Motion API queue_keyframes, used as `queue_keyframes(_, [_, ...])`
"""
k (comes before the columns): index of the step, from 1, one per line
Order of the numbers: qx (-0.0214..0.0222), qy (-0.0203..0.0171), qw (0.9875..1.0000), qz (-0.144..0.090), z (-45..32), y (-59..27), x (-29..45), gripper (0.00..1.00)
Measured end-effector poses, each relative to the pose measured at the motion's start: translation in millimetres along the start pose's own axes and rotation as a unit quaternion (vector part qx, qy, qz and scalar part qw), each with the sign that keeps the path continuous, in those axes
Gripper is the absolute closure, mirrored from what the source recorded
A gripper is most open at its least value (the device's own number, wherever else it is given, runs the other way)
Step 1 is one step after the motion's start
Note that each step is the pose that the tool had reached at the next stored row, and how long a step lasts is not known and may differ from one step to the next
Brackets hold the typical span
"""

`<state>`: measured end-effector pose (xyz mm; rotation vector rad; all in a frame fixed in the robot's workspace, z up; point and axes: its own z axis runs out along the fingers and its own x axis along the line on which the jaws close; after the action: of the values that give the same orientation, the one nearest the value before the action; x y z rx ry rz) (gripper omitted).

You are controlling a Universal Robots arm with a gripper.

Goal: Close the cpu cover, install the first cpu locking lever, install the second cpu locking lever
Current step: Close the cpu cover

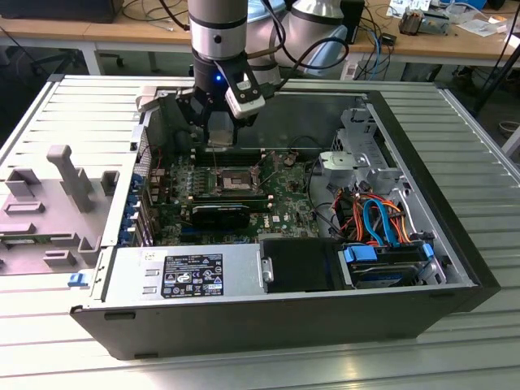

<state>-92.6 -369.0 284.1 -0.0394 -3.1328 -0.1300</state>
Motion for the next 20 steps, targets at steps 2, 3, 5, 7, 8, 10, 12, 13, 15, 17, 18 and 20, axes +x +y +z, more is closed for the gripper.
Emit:
queue_keyframes(2, [0.0001,0.0,1.0,0.0,0.3,-0.1,0.0,0.45])
queue_keyframes(3, [0.0002,0.0,1.0,0.0,0.5,-0.1,0.0,0.45])
queue_keyframes(5, [0.0003,0.0,1.0,0.0,0.8,-0.2,0.0,0.45])
queue_keyframes(7, [0.0004,0.0,1.0,0.0,1.0,-0.3,0.0,0.45])
queue_keyframes(8, [0.0005,0.0,1.0,0.0,1.1,-0.3,0.0,0.45])
queue_keyframes(10, [0.0007,0.0,1.0,0.0,1.5,-0.4,0.0,0.45])
queue_keyframes(12, [0.0009,0.0,1.0,0.0,1.7,-0.4,0.0,0.45])
queue_keyframes(13, [0.0009,0.0,1.0,0.0,1.8,-0.5,0.0,0.45])
queue_keyframes(15, [0.0012,-0.0001,1.0,0.0,2.1,-0.5,0.0,0.45])
queue_keyframes(17, [0.0035,-0.0001,1.0,0.0,3.9,-0.8,0.0,0.45])
queue_keyframes(18, [0.0037,-0.0001,1.0,0.0,4.0,-0.9,-0.1,0.45])
queue_keyframes(20, [0.0042,-0.0001,1.0,0.0,4.3,-0.9,-0.1,0.45])
